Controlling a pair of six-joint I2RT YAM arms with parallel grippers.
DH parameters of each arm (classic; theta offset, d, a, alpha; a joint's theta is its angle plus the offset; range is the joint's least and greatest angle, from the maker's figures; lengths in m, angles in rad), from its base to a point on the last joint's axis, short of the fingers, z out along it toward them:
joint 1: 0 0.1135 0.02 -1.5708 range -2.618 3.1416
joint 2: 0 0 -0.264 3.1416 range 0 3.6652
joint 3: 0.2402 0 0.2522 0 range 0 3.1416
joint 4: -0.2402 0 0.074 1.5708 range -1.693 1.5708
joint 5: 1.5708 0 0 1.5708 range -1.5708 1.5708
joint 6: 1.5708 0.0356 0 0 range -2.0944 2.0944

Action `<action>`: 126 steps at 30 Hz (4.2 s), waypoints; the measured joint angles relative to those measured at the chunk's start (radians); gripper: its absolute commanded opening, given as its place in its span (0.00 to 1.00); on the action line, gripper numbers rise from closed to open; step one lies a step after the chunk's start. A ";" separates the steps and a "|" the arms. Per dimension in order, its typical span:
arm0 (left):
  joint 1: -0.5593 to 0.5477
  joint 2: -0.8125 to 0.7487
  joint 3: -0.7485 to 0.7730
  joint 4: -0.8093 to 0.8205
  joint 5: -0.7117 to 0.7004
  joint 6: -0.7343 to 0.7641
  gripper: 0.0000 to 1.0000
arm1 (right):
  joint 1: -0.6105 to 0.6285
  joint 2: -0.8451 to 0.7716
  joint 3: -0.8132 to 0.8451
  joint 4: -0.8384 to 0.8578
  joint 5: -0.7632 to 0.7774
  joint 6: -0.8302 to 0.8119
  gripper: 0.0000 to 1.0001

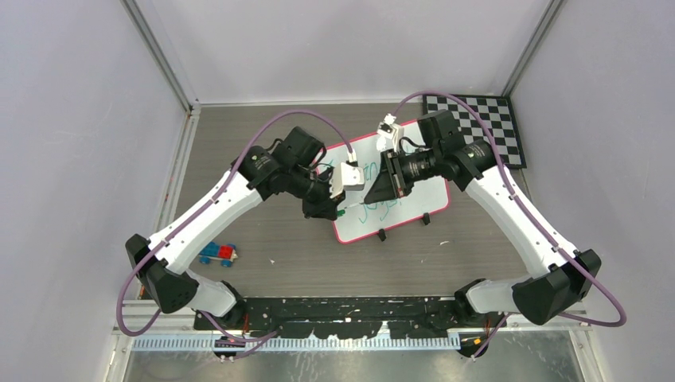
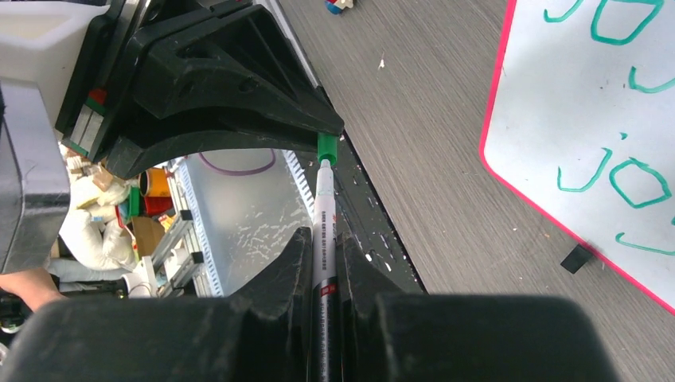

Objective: Write a sentence on the whiteboard
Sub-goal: Close the whiteboard marker at the center of the board.

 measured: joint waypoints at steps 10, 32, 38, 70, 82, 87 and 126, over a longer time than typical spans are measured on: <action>-0.007 0.000 0.001 0.000 0.014 -0.003 0.00 | 0.011 0.015 0.000 -0.003 -0.002 -0.002 0.00; -0.007 0.000 0.000 -0.001 0.004 -0.002 0.00 | 0.013 0.015 0.000 -0.037 0.010 -0.046 0.00; -0.007 0.000 -0.001 -0.001 0.002 0.000 0.00 | 0.013 0.015 0.000 -0.038 0.003 -0.047 0.00; -0.007 0.001 0.008 -0.003 0.029 -0.032 0.00 | 0.030 0.015 0.000 -0.036 -0.003 -0.045 0.00; -0.016 0.043 0.063 0.011 0.044 -0.104 0.00 | 0.045 0.042 0.000 -0.003 -0.002 -0.023 0.00; -0.018 0.051 0.077 0.010 0.041 -0.137 0.00 | 0.048 0.043 0.000 0.001 -0.003 -0.014 0.00; 0.471 -0.060 -0.101 0.537 0.453 -0.720 0.68 | -0.192 0.130 0.022 0.464 -0.174 0.398 0.00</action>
